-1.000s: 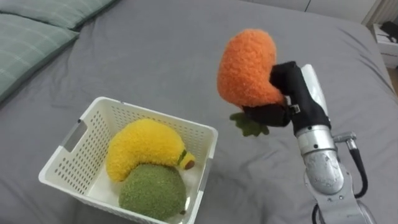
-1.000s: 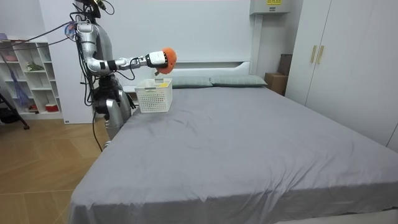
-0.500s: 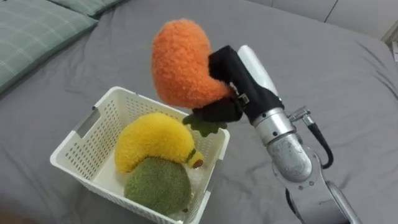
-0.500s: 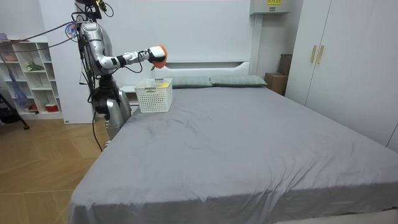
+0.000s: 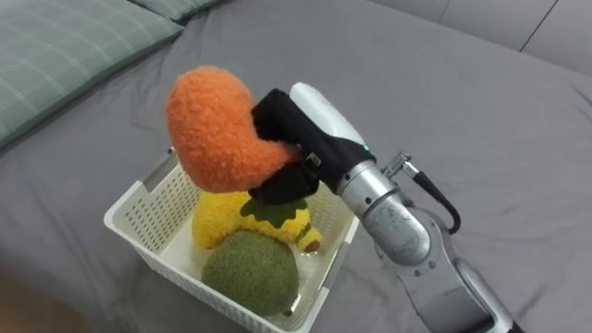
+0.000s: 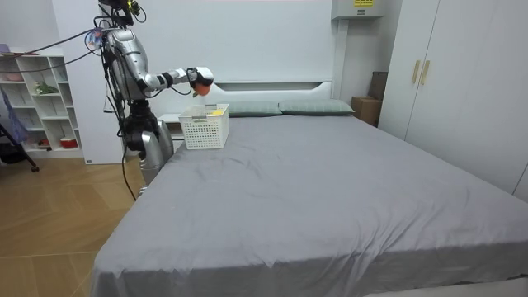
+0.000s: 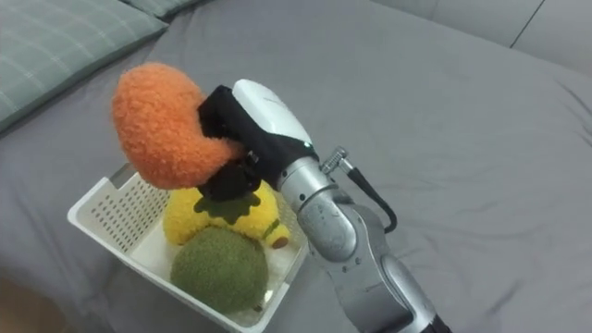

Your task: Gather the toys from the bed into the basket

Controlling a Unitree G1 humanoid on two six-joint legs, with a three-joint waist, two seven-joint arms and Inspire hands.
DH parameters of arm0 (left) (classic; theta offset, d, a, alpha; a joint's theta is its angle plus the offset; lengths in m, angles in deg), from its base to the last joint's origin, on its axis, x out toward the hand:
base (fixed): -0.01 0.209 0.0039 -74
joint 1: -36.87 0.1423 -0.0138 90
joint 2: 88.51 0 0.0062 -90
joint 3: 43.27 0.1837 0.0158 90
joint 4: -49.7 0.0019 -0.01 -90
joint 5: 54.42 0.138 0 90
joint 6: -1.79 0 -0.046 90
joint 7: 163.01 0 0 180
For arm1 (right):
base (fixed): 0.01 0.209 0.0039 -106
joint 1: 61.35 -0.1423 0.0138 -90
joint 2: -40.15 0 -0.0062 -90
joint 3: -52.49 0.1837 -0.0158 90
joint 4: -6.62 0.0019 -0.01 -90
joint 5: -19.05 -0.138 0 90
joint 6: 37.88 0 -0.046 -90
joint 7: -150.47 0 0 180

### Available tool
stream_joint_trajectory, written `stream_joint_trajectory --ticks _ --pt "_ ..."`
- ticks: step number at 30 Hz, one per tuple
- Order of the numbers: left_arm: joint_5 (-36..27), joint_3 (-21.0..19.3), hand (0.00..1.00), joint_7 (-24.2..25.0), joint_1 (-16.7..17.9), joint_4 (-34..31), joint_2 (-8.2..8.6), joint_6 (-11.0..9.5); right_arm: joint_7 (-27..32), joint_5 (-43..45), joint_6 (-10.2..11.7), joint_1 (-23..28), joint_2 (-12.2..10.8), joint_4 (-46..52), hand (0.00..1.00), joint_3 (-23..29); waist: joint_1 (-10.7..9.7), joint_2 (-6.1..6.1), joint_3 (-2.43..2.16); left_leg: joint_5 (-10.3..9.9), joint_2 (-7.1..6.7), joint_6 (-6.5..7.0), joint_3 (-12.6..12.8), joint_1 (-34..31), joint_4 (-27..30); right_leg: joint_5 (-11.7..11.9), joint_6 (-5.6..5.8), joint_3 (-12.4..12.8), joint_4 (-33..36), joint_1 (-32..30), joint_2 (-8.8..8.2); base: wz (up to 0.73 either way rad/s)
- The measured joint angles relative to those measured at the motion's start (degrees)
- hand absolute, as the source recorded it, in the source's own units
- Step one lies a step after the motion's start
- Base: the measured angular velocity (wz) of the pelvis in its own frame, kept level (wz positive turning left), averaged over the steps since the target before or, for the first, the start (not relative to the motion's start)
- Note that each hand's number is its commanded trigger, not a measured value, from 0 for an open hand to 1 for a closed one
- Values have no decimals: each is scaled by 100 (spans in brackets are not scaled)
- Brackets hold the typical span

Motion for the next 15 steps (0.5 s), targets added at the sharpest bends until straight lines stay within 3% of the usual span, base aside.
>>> stream_joint_trajectory --ticks 5,11,15 --pt "-1 155 0 -67 -5 -13 -18 33 -102 21 -171 0 25 -203 0 -104 19 -31 14 0 -5 1 -16 -76 7 0 0 -26 6 -69 -3 0" --pt "-5 207 0 -109 -20 -211 -26 54 -101 318 -185 0 37 -446 0 -104 2 -97 52 2 -16 1 -63 -190 51 0 0 -59 -1 -143 -2 3" --pt "-113 221 0 -173 -58 -311 -24 21 -93 446 -185 0 51 -587 0 -101 -79 -46 87 3 -34 3 -116 -225 122 0 0 -118 -1 -159 -15 7"
